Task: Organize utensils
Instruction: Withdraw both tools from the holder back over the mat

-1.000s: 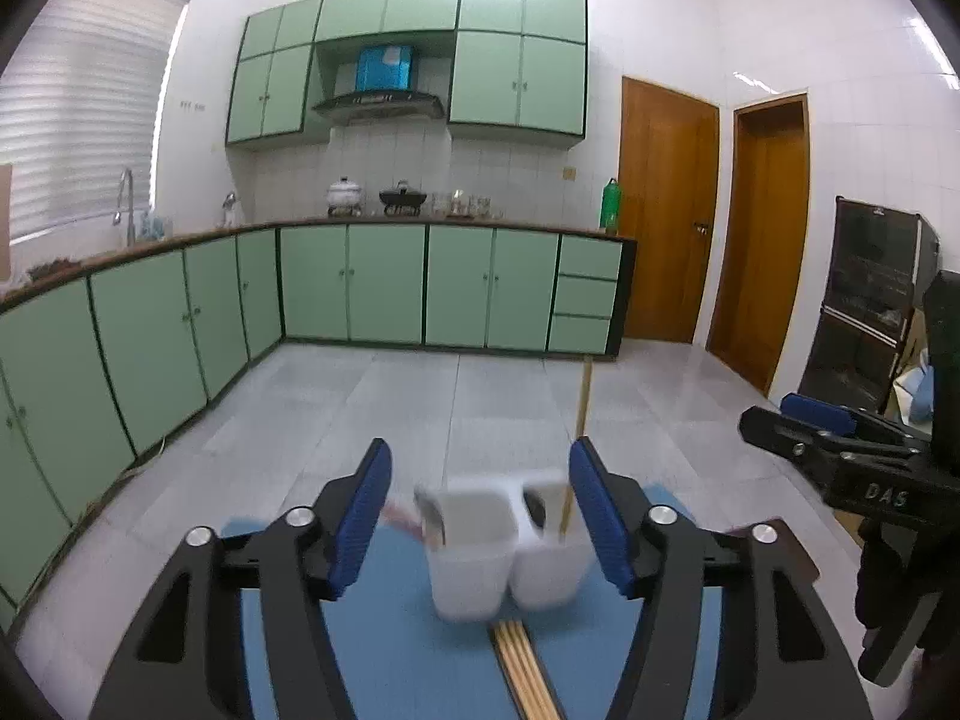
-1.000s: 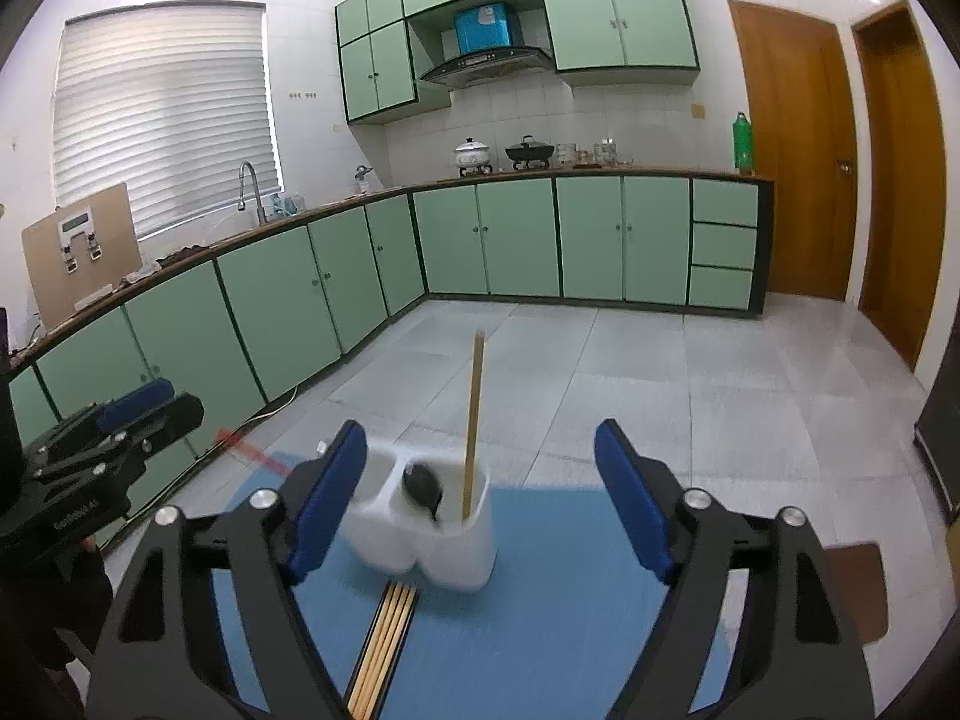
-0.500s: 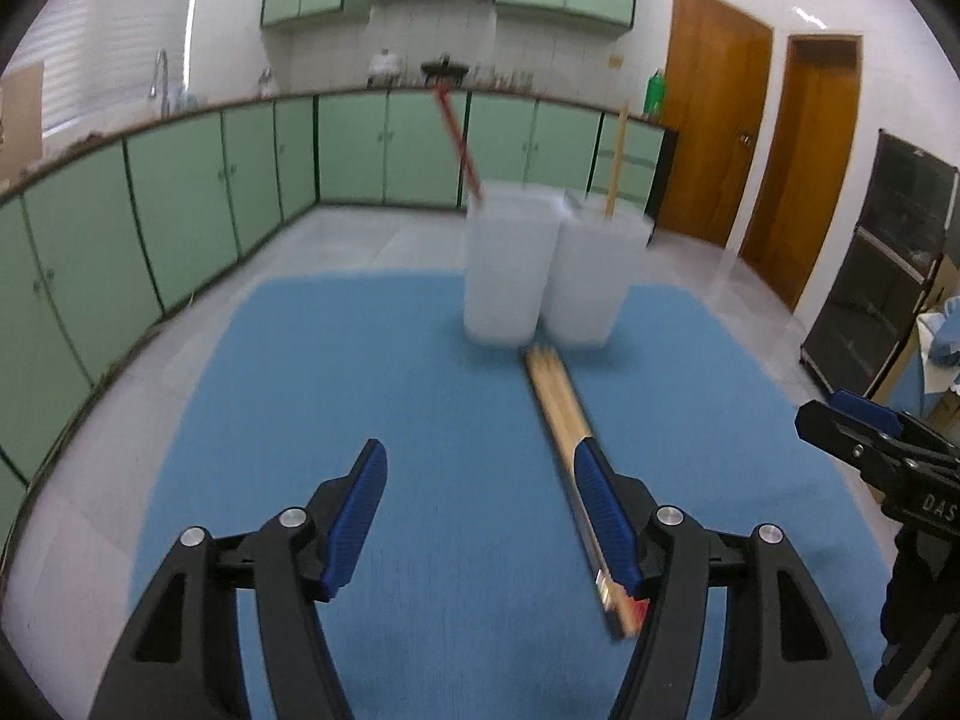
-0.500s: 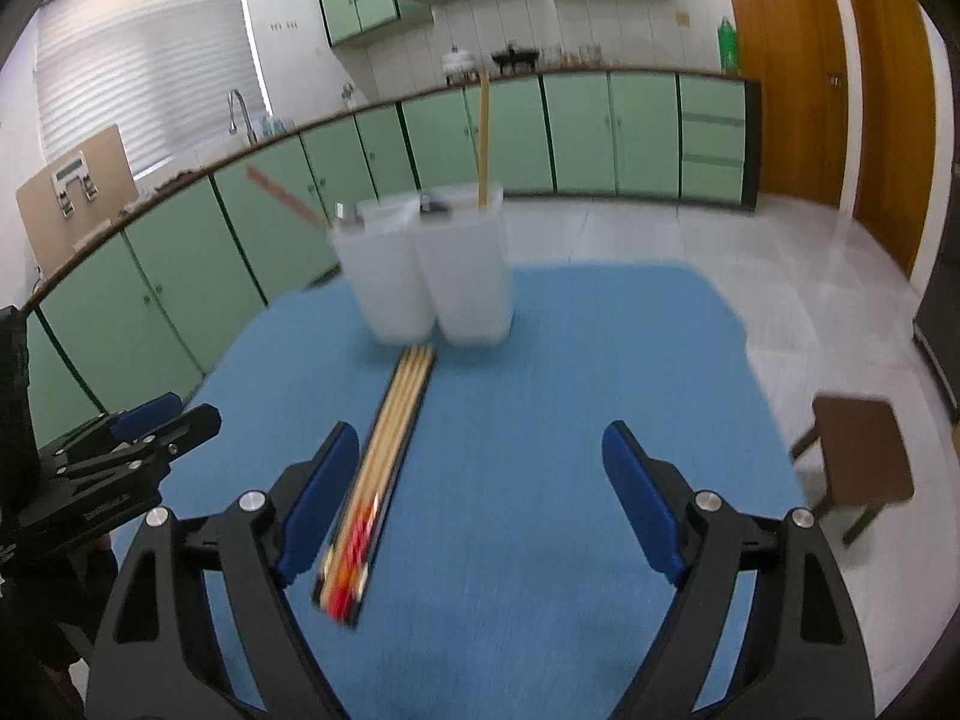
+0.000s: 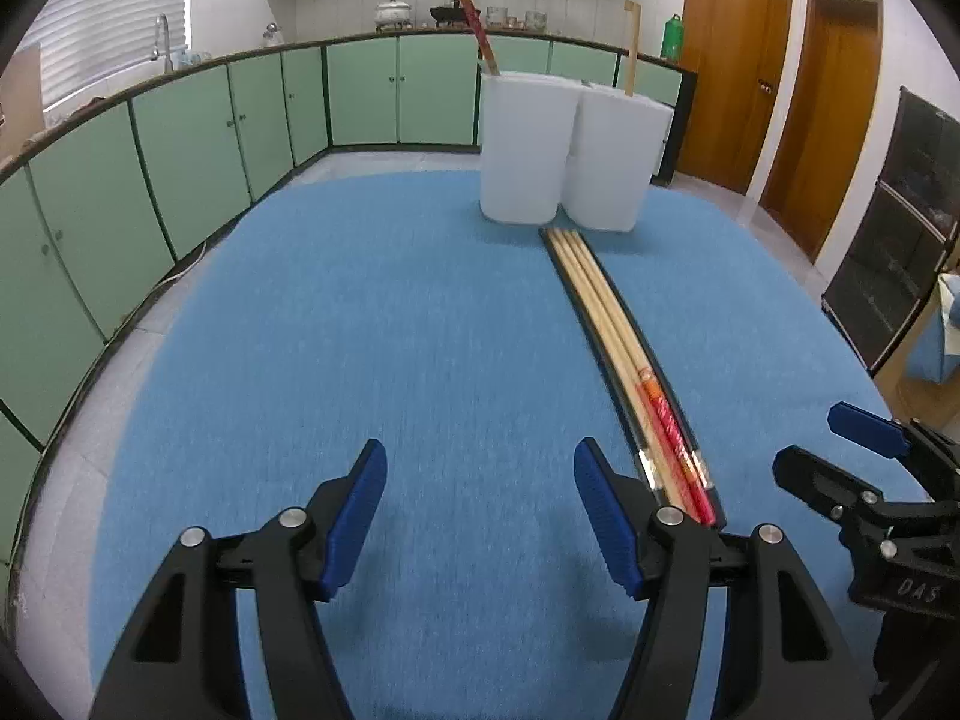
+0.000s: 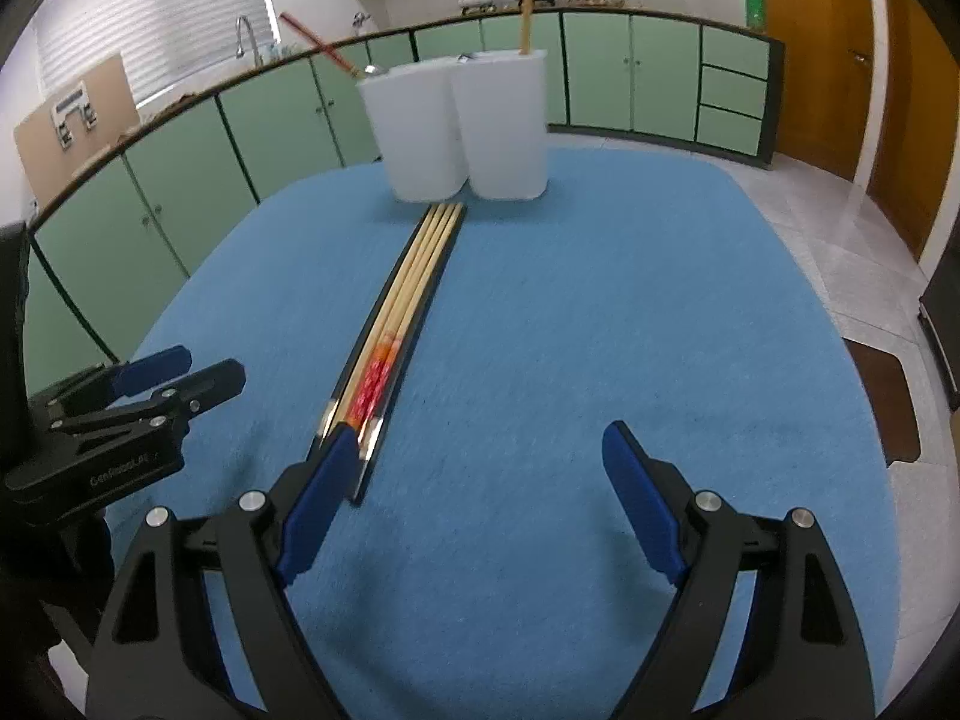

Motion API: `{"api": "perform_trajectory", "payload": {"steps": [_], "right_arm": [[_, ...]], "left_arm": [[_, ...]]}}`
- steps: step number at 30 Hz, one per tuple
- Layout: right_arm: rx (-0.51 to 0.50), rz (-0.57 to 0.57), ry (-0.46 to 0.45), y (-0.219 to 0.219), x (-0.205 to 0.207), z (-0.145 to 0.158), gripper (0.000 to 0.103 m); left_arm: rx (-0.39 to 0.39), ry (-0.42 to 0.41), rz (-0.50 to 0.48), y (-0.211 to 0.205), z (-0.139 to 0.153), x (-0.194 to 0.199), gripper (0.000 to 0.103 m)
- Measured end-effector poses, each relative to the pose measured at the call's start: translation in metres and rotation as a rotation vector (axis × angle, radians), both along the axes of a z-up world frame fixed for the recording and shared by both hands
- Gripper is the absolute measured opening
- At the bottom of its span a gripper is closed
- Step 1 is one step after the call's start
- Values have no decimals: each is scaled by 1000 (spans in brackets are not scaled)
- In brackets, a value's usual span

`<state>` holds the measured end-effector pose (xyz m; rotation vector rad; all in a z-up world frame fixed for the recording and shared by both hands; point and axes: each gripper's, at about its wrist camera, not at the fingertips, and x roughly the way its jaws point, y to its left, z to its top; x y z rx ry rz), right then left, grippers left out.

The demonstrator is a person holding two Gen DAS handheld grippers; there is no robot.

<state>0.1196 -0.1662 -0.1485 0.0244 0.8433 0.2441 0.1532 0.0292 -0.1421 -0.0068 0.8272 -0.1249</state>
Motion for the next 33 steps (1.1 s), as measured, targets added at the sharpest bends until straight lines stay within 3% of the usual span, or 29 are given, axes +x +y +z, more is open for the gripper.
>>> {"api": "perform_trajectory", "payload": {"steps": [16, 25, 30, 33], "right_arm": [[-142, 48, 54, 29, 0, -22, 79], [-147, -46, 46, 2, 2, -19, 78], [-59, -16, 38, -6, -1, -18, 66], [-49, 18, 49, 2, -1, -21, 49]], "left_arm": [[8, 51, 13, 9, -13, -5, 64], [-3, 56, 21, 10, -15, -4, 64], [-1, 54, 25, 12, -14, -4, 64], [2, 51, 23, 12, -14, -5, 64]]}}
